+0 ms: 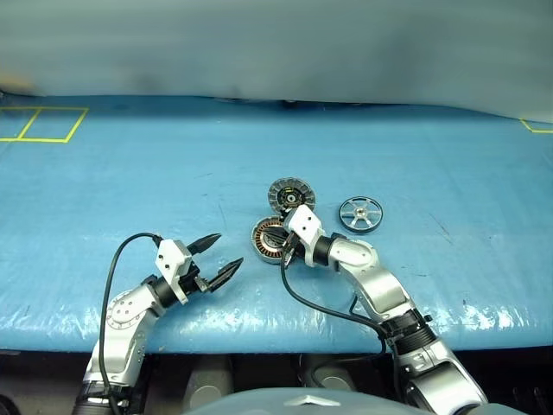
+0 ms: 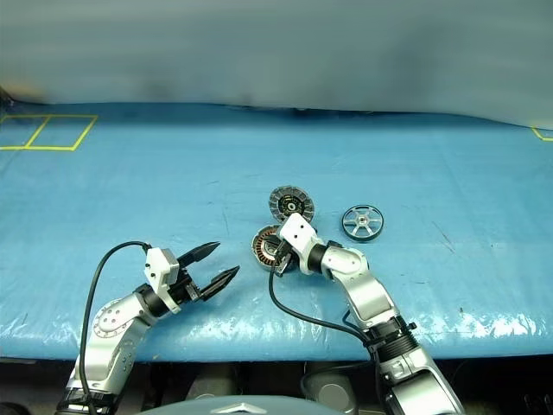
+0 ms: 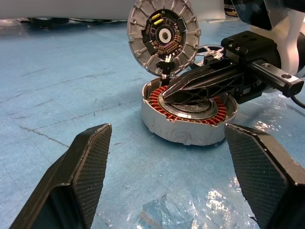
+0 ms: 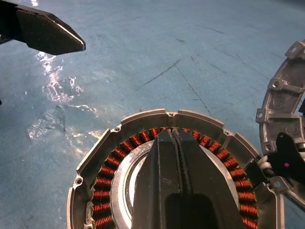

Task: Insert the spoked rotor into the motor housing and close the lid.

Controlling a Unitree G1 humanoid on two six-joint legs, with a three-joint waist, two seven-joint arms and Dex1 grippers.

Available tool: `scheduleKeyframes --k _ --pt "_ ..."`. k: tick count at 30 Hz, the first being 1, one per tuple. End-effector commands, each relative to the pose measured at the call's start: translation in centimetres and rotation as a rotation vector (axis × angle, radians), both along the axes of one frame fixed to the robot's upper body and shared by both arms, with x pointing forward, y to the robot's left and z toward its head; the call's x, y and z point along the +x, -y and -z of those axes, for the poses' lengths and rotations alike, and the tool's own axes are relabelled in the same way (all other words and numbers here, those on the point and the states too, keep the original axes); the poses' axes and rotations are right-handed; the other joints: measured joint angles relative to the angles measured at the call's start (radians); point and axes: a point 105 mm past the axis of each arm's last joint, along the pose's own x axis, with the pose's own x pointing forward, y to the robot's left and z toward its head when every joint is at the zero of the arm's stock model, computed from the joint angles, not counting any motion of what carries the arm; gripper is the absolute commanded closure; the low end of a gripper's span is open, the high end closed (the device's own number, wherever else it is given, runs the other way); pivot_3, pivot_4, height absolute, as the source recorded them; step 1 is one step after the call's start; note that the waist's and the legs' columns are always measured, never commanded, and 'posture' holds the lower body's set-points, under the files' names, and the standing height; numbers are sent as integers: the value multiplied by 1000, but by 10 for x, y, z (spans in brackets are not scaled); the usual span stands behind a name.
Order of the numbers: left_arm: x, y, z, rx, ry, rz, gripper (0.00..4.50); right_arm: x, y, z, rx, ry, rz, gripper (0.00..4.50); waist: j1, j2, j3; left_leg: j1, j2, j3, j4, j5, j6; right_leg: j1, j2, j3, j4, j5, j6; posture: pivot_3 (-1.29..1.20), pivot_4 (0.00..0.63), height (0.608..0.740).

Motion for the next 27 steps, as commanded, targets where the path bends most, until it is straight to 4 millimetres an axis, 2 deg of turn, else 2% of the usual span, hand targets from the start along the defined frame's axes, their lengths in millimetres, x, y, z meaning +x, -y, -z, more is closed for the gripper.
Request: scheduleKeyframes --k 1,6,9,12,15,17,20,24,27 --pt "-1 2 -3 -9 22 4 493 -1 1 -22 152 -9 19 4487 0 0 0 0 0 0 0 0 0 0 0 0 0 0 0 0 150 740" --pt "1 3 -5 -15 38 2 493 -6 18 -50 208 39 28 4487 1 0 0 -2 0 0 0 0 0 -1 0 0 0 0 1 0 150 740" --pt "2 4 -5 -18 39 5 493 -12 32 -57 170 66 33 4487 3 0 0 -2 0 0 0 0 0 -1 0 0 0 0 1 0 150 740" --pt "2 5 -3 -20 32 13 493 -19 56 -54 43 79 38 4487 5 0 0 -2 -1 0 0 0 0 -1 -1 0 -1 0 0 0 150 740" --pt "2 7 -2 -22 30 19 493 -27 82 -42 -102 46 46 4487 4 0 0 -2 -1 0 0 0 0 -1 -1 0 -1 -1 -2 0 150 740" --pt "2 7 -2 -24 30 23 493 -26 99 -39 -162 44 93 4487 3 0 0 -2 0 0 0 0 0 -1 0 0 -1 -2 -2 0 150 740" --pt "3 9 -2 -25 30 30 493 -19 126 -42 -241 77 194 3935 1 0 0 -1 0 0 1 0 0 -1 0 0 0 -2 -3 0 150 740" --pt "4 11 -3 -35 35 44 493 -3 146 -52 -290 153 318 2683 1 0 1 -1 -1 1 2 0 0 0 0 1 0 -2 -3 0 150 740" --pt "4 11 -3 -36 37 47 493 4 151 -60 -321 186 346 2683 1 0 1 -1 -1 1 2 0 0 0 0 1 0 -1 -2 0 150 740"
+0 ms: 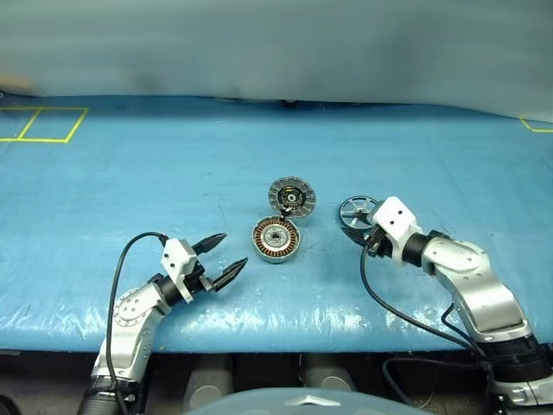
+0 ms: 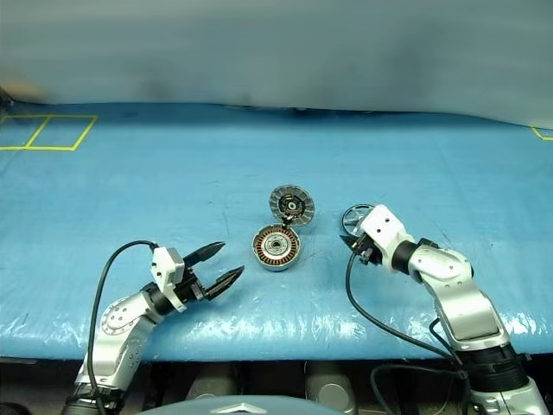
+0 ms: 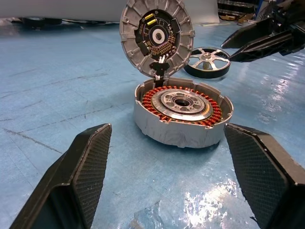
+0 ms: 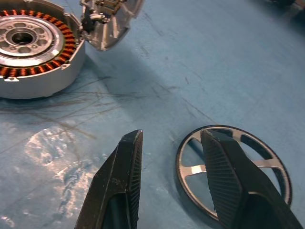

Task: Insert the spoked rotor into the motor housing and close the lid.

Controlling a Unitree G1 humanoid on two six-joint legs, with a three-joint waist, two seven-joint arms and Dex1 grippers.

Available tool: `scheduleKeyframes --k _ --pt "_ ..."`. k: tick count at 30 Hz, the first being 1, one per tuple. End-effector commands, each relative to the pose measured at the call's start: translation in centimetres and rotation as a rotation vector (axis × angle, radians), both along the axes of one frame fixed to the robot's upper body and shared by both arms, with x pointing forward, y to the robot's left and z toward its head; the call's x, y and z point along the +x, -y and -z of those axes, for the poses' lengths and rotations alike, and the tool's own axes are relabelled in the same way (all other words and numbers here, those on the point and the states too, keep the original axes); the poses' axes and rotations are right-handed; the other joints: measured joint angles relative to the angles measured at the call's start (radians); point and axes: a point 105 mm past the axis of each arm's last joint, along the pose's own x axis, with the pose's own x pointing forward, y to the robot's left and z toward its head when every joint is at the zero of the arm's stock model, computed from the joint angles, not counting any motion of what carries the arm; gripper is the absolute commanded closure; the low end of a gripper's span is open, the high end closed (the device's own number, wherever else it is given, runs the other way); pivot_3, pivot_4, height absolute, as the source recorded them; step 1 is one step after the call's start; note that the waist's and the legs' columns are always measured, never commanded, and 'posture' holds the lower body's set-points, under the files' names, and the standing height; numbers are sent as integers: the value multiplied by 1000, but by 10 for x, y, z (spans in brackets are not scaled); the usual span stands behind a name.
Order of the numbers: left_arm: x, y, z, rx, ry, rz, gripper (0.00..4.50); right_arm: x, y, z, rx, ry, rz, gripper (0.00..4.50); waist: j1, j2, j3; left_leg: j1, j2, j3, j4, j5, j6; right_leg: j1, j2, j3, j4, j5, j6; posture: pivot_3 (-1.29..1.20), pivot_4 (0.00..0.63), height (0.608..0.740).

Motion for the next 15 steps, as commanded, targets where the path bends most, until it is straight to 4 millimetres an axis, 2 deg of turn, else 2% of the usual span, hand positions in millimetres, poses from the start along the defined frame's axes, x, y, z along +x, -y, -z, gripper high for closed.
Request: scheduleKeyframes --k 1,8,15 --pt "1 4 -8 -11 46 14 493 13 13 -20 -75 90 49 2683 1 0 0 0 0 0 0 0 0 0 0 0 0 0 0 0 150 740" --pt "0 2 -7 -11 49 0 493 25 35 -1 -226 36 142 2683 3 0 0 0 0 0 -1 0 0 0 0 0 0 0 0 0 150 740" --pt "-2 -2 -5 -5 40 -23 493 26 36 10 -226 -10 147 2683 1 0 0 0 0 0 -1 0 0 0 0 0 0 0 0 0 150 740"
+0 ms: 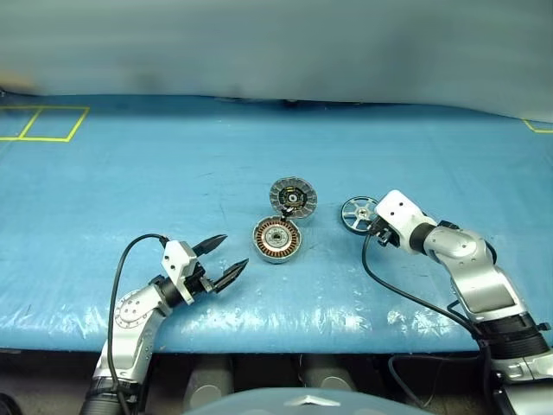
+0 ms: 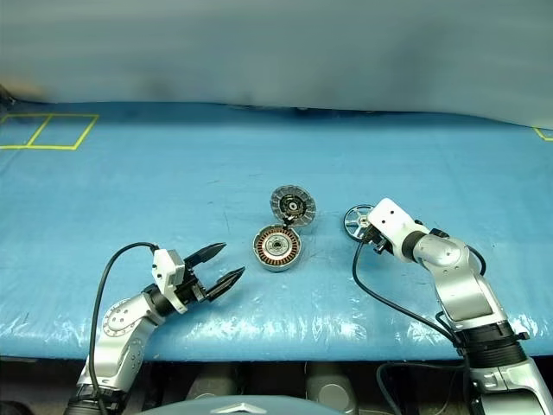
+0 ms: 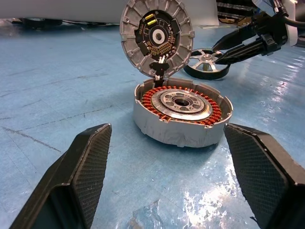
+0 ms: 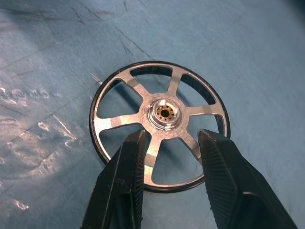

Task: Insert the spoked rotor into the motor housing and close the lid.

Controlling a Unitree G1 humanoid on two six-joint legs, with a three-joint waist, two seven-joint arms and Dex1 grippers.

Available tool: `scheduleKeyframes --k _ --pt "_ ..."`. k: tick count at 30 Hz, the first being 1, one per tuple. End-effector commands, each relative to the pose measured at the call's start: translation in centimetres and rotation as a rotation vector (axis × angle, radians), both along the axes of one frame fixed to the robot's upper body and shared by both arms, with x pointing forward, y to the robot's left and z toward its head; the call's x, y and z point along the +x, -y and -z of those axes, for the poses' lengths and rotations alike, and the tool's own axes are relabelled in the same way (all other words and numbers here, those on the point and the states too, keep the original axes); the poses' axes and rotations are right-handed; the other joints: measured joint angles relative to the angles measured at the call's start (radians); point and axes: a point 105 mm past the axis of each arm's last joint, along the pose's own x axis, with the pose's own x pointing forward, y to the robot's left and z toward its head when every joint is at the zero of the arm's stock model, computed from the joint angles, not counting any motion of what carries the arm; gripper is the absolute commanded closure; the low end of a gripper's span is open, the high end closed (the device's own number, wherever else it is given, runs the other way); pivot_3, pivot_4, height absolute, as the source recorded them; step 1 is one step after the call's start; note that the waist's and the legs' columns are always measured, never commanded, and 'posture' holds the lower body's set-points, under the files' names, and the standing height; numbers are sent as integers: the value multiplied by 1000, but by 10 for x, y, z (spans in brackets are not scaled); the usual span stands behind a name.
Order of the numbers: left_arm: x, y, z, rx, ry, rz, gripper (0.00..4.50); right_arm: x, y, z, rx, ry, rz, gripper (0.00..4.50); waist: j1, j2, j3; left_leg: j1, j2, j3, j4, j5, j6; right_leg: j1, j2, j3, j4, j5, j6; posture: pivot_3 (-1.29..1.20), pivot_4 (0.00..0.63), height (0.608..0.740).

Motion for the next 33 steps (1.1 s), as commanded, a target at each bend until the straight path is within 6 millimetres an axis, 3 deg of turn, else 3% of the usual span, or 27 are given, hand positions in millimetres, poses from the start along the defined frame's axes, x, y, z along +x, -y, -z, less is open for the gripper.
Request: scheduleKeyframes --k 1,5,15,23,26,29,33 --pt "0 -2 -6 6 35 -15 493 4 0 -8 -23 26 -4 2683 0 0 0 0 0 0 0 0 0 0 0 0 0 0 0 0 150 740" --pt "0 -2 -6 9 33 -17 493 4 9 -2 -83 10 30 2683 1 0 0 0 0 0 0 0 0 0 0 0 0 0 0 0 150 740" --pt "0 -2 -4 13 25 -17 493 -6 10 0 -41 -9 54 2683 2 0 0 0 0 0 0 0 0 0 0 0 0 0 0 0 150 740" --pt "2 -1 -4 15 24 -9 493 -5 -2 9 64 -49 40 2683 0 0 0 0 0 0 1 0 0 1 0 0 0 0 0 0 150 740" --pt "2 -2 -4 17 26 -12 493 -6 -10 10 119 -53 21 3517 -2 -1 -1 1 0 0 1 0 0 1 0 0 0 0 0 0 150 740" --pt "0 -4 -3 19 22 -16 493 -6 -14 6 141 -34 4 3973 -4 -3 -2 2 0 0 1 0 0 2 1 0 0 0 0 0 150 740" --pt "0 -5 -3 20 20 -18 493 -6 -16 -2 177 -7 -4 3973 -4 -2 -1 3 0 0 1 0 0 2 1 0 1 0 0 0 150 740"
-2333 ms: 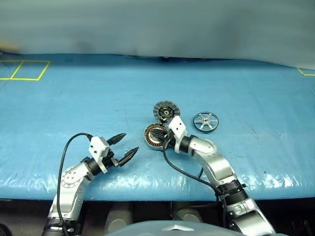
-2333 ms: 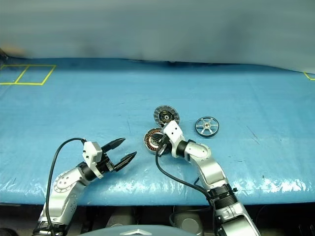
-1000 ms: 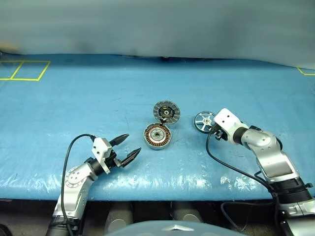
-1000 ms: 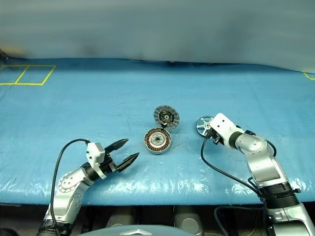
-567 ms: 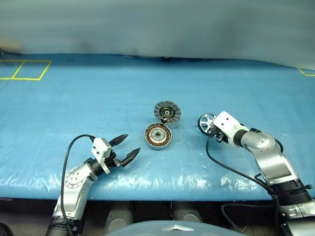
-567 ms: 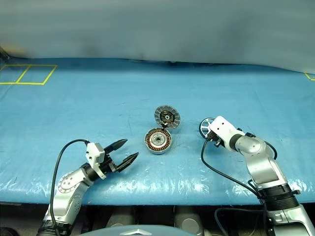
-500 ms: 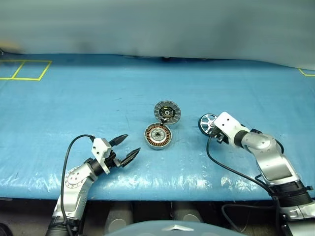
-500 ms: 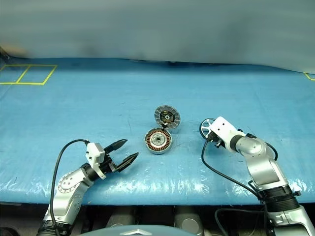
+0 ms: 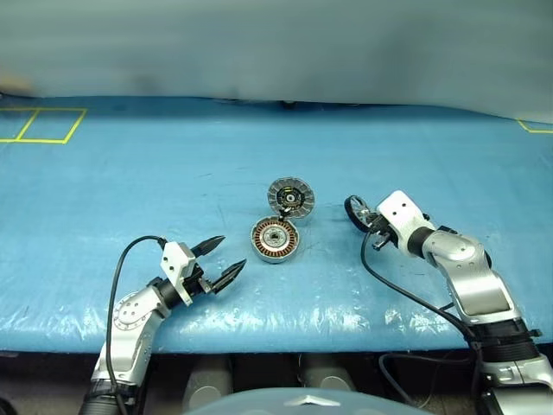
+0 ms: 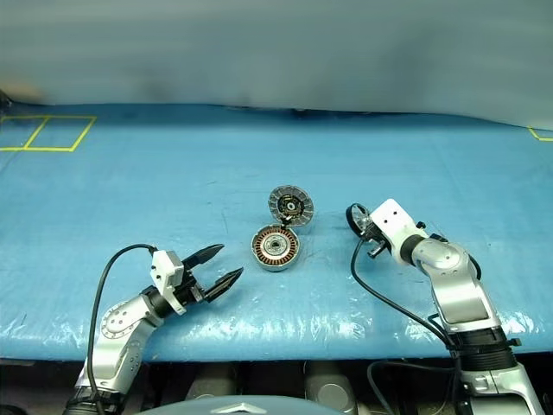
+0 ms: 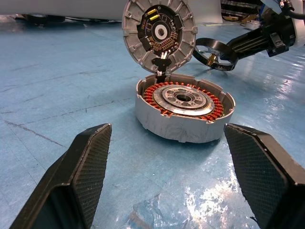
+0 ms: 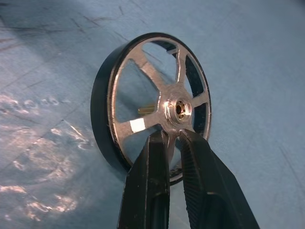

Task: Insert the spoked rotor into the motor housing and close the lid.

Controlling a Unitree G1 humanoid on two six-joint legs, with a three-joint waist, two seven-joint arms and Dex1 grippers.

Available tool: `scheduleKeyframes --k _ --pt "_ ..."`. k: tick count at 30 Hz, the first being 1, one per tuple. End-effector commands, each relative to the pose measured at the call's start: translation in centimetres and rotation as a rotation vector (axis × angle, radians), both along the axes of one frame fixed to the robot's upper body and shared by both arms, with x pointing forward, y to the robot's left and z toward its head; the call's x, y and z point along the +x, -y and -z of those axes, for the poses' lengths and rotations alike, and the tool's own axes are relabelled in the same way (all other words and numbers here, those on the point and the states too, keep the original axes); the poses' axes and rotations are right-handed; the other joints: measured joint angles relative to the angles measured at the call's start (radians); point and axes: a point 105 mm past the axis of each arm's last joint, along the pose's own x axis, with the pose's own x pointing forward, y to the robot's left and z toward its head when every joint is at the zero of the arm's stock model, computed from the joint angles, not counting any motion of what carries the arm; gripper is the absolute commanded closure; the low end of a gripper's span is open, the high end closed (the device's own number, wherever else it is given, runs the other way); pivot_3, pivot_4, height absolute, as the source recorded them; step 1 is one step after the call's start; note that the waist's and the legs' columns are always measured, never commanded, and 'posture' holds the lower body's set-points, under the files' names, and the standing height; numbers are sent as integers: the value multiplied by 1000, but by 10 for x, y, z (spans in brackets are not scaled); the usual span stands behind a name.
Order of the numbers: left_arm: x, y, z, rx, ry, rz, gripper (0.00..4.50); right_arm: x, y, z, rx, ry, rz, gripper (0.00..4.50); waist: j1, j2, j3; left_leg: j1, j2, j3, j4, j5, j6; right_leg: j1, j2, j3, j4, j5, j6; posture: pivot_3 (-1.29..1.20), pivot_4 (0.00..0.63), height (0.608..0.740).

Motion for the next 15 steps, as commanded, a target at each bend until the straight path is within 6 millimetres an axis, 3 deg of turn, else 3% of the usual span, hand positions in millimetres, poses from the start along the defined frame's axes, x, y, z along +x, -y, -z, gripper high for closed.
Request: scheduleKeyframes --k 1,6,13,15 --pt "0 -2 -5 9 27 -1 493 1 -6 -16 44 54 -23 3973 1 1 1 0 0 0 0 0 0 0 0 0 0 0 0 0 150 740" --pt "2 -1 -5 9 27 3 493 -1 -8 -20 54 61 -39 3973 4 1 1 -2 0 0 0 0 0 -1 0 0 0 0 0 0 150 740" --pt "3 0 -5 8 27 10 493 -1 -8 -3 35 9 -19 3973 3 1 1 -2 0 0 0 0 0 -1 0 0 0 0 0 0 150 740" --pt "4 0 -5 9 27 10 493 0 -5 1 20 -2 0 4373 4 1 1 -2 0 0 0 0 0 -1 0 0 0 0 0 0 150 740"
